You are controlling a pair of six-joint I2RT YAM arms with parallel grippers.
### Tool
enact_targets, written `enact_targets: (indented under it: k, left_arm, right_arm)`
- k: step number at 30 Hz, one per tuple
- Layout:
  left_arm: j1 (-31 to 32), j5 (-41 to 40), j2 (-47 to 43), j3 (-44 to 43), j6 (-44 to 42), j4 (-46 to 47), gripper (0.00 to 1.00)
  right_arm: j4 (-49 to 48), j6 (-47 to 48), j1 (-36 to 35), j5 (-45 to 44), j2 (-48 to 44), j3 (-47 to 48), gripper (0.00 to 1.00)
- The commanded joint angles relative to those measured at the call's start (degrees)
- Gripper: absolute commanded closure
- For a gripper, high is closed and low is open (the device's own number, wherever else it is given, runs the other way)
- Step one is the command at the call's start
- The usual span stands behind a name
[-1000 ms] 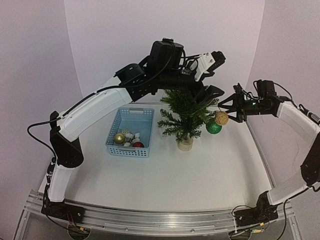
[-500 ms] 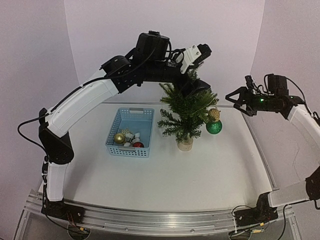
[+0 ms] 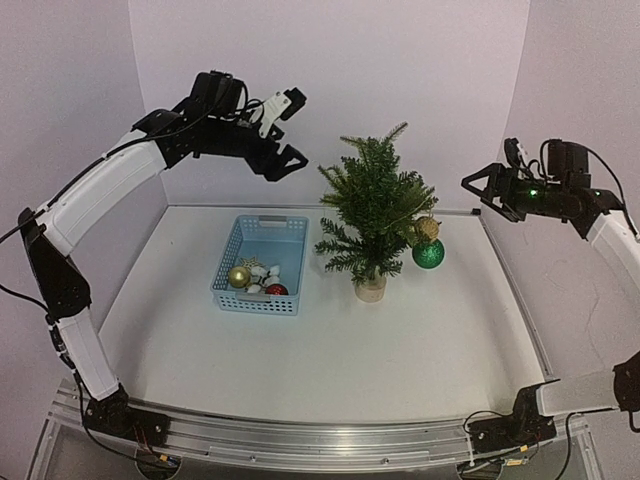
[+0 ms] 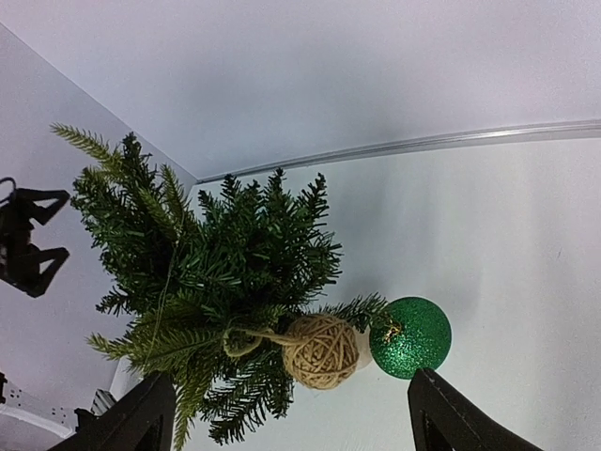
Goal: Decorate the small christmas tree
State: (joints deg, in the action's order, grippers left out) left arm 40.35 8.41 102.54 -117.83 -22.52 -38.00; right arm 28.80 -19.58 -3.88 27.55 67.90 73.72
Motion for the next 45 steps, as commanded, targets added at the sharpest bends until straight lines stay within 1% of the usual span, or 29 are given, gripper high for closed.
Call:
enact_targets:
  k: [1,3,7,11,13,16,17,19,21,23,26,28,30,32,36,45]
  left_arm:
    - [-5.8,3.5,-2.8,10.7,2.2,-3.1,0.13]
    - [-7.6,4.4,-1.4,14.3,0.9,-5.5,0.14]
    - [-8.2,3.2,3.1,18.1,-2.2,-10.8,0.17]
    - [-8.2,-1.8,7.8,17.4,-4.5,-13.7,0.16]
    - [-8.2,-2.3,10.3,16.8,-7.3,-15.2,0.16]
    - [-8.2,0.2,14.5,15.3,-9.8,-15.7,0.17]
    - [-8.2,1.0,16.4,13.9,-9.2,-16.0,0.20]
    - [-8.2,2.2,20.3,9.2,-7.0,-18.4,0.27]
    - [-8.3,5.2,22.7,6.3,-6.3,-20.9,0.30]
    - [-8.3,9.3,21.9,7.2,-8.3,-21.0,0.31]
    - [-8.3,14.8,19.3,11.2,-13.0,-20.0,0.30]
    - [-8.3,17.7,19.4,11.2,-15.8,-22.2,0.30]
    - [-8.3,19.0,20.7,10.1,-17.5,-25.3,0.29]
    - [-8.3,18.3,22.9,8.1,-16.9,-27.9,0.27]
    - [-8.3,16.8,25.6,6.4,-15.2,-29.3,0.23]
    - [-8.0,14.6,31.4,1.1,-9.6,-30.5,0.23]
  right_arm:
    - [-0.5,-0.3,0.1,-2.3,-1.8,4.4,0.15]
    - [-0.5,-0.1,0.2,-2.5,-1.3,5.9,0.15]
    - [-0.8,0.6,0.2,-2.8,0.6,6.9,0.16]
    - [-1.7,0.7,0.2,-1.8,3.4,7.4,0.16]
    - [-1.9,0.8,0.2,-0.9,4.9,7.9,0.16]
    - [-2.3,0.8,0.1,-0.4,7.2,8.6,0.16]
    - [-2.4,0.8,0.2,-0.1,7.9,8.8,0.16]
    - [-2.6,0.8,0.1,0.7,9.0,9.7,0.17]
    - [-2.6,0.8,0.1,1.0,9.6,9.9,0.17]
    - [-2.6,0.8,0.2,1.0,9.8,9.9,0.17]
    - [-2.7,0.6,0.1,1.1,10.3,9.5,0.17]
    - [-2.8,0.3,0.1,1.5,10.8,9.5,0.17]
    - [-3.0,-0.1,0.1,1.9,11.3,9.6,0.17]
    - [-3.3,-0.5,0.1,2.1,11.6,9.8,0.18]
    - [-3.6,-0.9,0.1,2.2,11.5,9.7,0.18]
    - [-3.9,-0.9,0.1,2.4,10.8,8.6,0.18]
